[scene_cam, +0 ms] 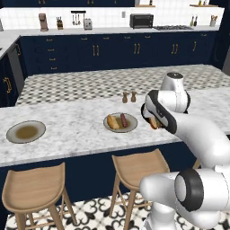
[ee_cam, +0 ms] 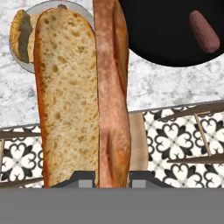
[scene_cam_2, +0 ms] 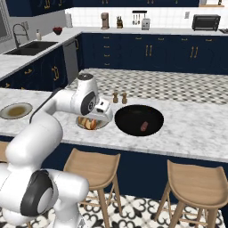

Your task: Place one bun and one sausage from the bowl on each plate.

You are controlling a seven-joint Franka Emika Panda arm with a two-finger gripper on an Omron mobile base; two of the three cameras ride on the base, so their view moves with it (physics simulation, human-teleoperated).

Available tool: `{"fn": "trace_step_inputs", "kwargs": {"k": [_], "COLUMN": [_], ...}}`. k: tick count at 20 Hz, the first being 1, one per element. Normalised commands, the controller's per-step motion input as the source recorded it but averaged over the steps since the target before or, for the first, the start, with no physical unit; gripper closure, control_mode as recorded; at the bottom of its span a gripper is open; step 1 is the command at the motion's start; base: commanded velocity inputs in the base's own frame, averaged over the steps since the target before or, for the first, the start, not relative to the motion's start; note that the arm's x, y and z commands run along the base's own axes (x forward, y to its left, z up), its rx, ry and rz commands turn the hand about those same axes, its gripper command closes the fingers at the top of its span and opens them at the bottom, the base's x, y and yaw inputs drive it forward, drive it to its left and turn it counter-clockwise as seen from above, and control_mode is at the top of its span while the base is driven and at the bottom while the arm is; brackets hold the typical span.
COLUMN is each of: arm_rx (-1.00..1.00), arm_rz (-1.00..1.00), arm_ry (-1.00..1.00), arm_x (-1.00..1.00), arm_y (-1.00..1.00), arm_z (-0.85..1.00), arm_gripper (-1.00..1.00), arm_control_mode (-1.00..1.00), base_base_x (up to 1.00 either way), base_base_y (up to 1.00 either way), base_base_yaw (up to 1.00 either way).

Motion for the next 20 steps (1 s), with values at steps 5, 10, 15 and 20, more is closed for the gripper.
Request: {"fn": "trace_step_inputs", "kwargs": {"k": [5, 10, 15, 20], "arm_rx": [0.02, 0.0, 0.0, 0.0], "arm_rz": [-0.08, 0.0, 0.0, 0.0], "arm_ry": [-0.01, -0.02, 0.0, 0.0], "arm_x": [0.0, -0.01, 0.0, 0.0], "arm_y": [-0.05, 0.0, 0.0, 0.0], "arm_z": [0.06, 0.0, 0.0, 0.0], "arm_gripper": [1.0, 1.0, 1.0, 1.0], "arm_control_mode": [-1.0, 1.0, 1.0, 1.0], "base_base_x": [0.0, -0.17, -0.58, -0.06], "base_base_y": [0.0, 0.02, 0.82, 1.0], "base_base_yaw": [0.0, 0.0, 0.02, 0.04]}}
